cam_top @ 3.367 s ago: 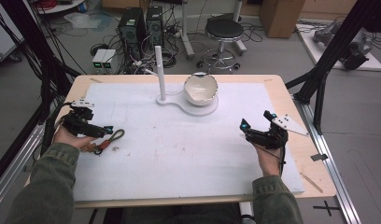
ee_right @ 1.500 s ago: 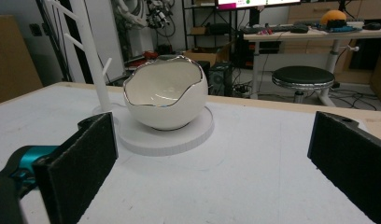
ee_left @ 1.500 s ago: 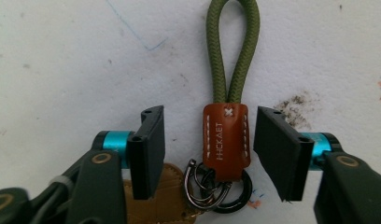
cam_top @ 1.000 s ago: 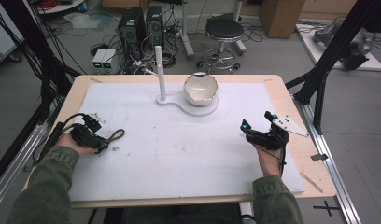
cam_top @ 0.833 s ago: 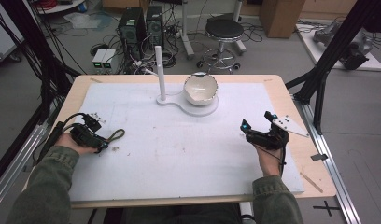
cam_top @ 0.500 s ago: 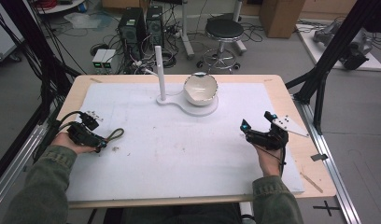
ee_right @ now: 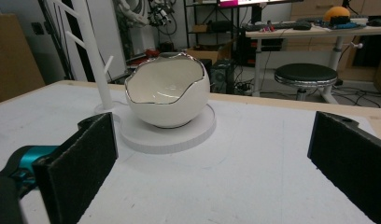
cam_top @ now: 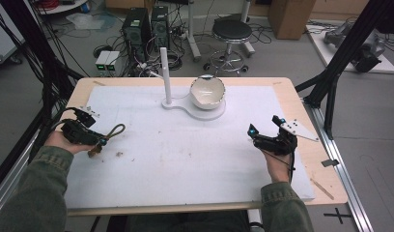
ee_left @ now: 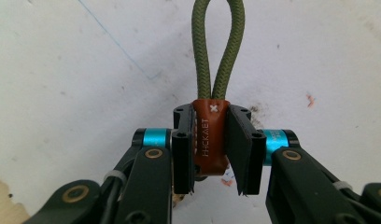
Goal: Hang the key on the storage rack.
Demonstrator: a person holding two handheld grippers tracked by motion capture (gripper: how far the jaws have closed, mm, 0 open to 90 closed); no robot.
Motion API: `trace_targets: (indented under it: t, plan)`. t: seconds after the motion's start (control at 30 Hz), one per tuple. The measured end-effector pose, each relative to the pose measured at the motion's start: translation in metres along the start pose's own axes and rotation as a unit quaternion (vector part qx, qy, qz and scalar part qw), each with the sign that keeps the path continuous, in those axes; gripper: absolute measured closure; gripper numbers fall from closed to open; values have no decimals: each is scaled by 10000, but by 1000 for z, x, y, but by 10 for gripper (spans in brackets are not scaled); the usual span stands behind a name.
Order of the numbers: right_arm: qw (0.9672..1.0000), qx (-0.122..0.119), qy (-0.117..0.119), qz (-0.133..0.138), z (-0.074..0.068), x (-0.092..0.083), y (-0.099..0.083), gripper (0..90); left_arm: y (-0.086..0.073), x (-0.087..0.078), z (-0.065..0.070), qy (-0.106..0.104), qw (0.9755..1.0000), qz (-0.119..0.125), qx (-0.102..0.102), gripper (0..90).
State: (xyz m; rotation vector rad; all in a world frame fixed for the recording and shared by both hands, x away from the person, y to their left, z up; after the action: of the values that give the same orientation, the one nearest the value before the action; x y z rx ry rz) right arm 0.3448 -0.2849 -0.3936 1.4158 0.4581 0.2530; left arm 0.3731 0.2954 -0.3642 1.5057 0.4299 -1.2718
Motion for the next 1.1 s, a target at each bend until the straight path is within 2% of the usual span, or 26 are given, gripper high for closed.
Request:
trace_targets:
  t: [0.13,0.3,0.4,0.6,0.73,0.9,1.1]
  plan:
    - [10000,1,17,-2,0,0,0,6,7,-10,0,-49,9999,89,2,720]
    - [10000,3,13,-2,0,0,0,6,13,-20,-2,-64,9998,179,-94,720]
    - [10000,24,23,-9,1,-1,0,6,17,-26,-1,-96,9992,331,-202,722]
    - [9999,110,-66,33,4,-4,-1,6,24,-38,-1,-144,9970,671,-368,725]
    - [9999,133,-72,46,5,-5,-2,6,30,-45,-2,-159,9961,776,-382,725]
    - [9998,157,-93,41,6,-6,-3,6,40,-54,-1,-281,9936,994,-452,725]
    - [9997,210,-134,48,8,-8,-4,6,52,-60,0,-281,9918,1144,-492,725]
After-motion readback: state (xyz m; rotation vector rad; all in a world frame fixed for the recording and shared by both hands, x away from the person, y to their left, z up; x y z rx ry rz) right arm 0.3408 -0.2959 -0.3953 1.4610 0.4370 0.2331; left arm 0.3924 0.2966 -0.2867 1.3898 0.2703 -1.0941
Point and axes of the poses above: each handheld gripper's, and its own axes: x roughly forward along the jaws, y roughly out of its top, z roughly to its right, the point moved 1 cm from there along x, roughly forward along the jaws, and after that the axes turned 11 degrees about -x, right-handed, at the moved point
